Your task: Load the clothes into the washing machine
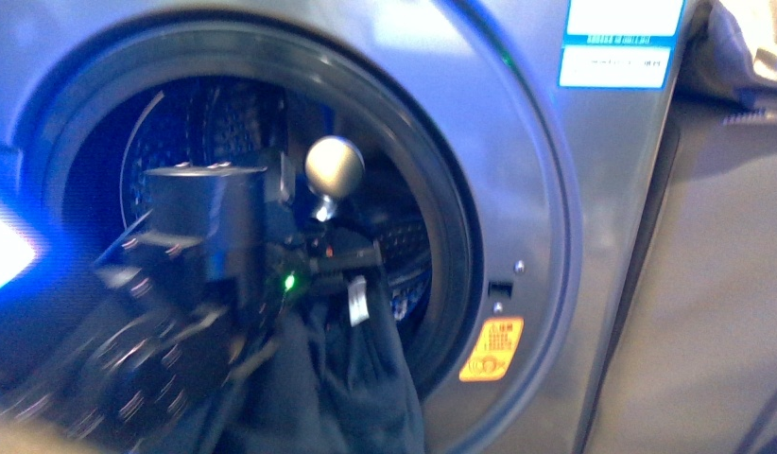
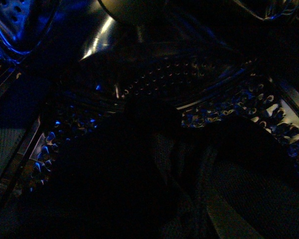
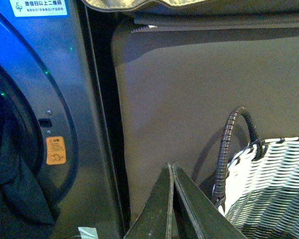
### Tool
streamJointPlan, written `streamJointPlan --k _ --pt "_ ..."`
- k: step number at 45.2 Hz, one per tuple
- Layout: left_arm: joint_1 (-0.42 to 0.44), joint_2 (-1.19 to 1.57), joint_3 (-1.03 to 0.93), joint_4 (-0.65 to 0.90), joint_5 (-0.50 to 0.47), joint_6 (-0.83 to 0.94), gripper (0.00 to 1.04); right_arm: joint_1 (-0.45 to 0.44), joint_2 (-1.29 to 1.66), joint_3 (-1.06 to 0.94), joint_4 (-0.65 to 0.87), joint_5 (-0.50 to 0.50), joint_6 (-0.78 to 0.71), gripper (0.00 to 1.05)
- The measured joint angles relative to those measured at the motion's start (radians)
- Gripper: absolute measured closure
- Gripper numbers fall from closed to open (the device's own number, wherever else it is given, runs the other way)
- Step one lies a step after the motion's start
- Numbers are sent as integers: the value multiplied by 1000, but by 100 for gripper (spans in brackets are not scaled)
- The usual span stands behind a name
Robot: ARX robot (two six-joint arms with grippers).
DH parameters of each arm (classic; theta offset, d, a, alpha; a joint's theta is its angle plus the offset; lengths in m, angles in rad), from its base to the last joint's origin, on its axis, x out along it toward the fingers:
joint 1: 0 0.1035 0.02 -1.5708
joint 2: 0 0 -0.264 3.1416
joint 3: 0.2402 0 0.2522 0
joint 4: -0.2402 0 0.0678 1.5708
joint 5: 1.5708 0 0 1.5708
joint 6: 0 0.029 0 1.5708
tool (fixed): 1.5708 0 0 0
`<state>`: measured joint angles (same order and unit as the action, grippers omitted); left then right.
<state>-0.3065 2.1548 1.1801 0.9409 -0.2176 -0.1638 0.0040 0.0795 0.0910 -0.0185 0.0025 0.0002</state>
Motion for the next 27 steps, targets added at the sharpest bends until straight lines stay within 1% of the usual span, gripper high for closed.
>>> streamJointPlan --k 14,27 --pt "24 122 193 -88 1 29 97 0 -27 -31 7 0 0 102" --pt "57 243 422 -180 -17 69 97 -1 -73 -83 15 -1 0 102"
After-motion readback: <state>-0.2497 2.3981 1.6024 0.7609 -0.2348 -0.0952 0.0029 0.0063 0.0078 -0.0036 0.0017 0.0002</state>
